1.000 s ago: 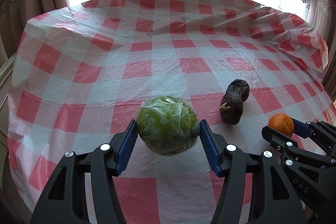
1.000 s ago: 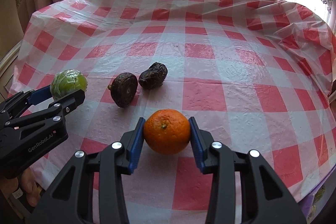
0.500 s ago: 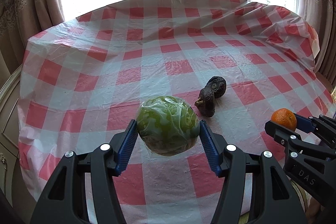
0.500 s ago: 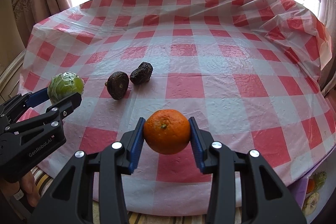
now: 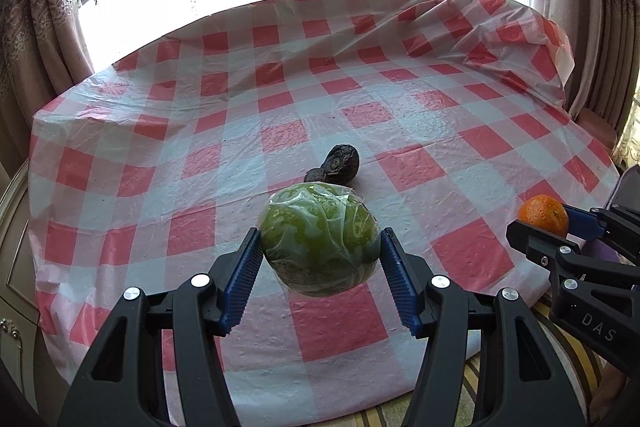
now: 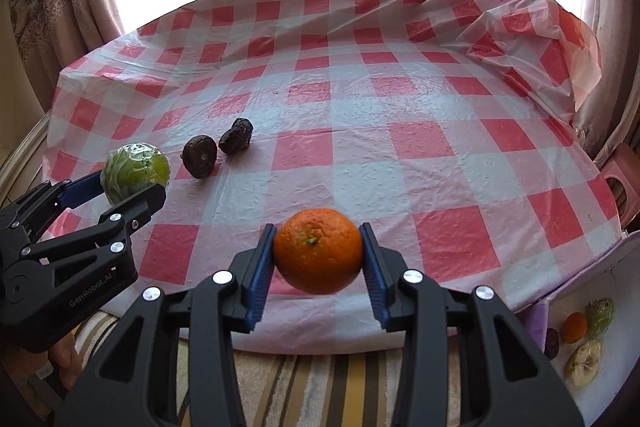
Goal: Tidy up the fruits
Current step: 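Carry the cabbage and orange over the white box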
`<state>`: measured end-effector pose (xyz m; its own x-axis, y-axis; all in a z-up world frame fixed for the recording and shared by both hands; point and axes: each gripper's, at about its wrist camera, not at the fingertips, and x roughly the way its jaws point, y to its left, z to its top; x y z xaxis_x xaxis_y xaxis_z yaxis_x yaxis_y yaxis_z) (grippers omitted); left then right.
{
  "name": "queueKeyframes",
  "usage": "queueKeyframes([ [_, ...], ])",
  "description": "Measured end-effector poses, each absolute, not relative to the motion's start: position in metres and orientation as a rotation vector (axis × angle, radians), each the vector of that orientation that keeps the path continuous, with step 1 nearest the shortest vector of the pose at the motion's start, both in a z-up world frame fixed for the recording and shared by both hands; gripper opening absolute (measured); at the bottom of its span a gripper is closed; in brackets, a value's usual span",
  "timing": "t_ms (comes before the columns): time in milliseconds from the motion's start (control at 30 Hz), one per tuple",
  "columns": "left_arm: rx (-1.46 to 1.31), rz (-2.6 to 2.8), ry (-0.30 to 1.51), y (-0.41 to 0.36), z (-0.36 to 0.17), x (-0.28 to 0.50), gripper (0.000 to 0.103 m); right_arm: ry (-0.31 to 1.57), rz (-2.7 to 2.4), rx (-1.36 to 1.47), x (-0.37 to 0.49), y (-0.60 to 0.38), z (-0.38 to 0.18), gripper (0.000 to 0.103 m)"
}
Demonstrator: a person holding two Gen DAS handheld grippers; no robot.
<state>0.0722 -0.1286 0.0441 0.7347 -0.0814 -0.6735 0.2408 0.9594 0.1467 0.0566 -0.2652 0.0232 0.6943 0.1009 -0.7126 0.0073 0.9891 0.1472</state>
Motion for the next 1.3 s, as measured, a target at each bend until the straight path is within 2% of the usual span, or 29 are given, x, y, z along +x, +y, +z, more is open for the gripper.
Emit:
queueKeyframes([
  [767,0.373,-0.424,0.719,-0.239,0.047,0.034,0.058,0.829,-0.115,0.228,-0.015,-0.380,0.018,0.042],
  [1300,0.559,-0.822,0.766,-0.375,0.019,-0.033,0.058,0.918,-0.431,0.158,-0.070,-0.506,0.001,0.042],
])
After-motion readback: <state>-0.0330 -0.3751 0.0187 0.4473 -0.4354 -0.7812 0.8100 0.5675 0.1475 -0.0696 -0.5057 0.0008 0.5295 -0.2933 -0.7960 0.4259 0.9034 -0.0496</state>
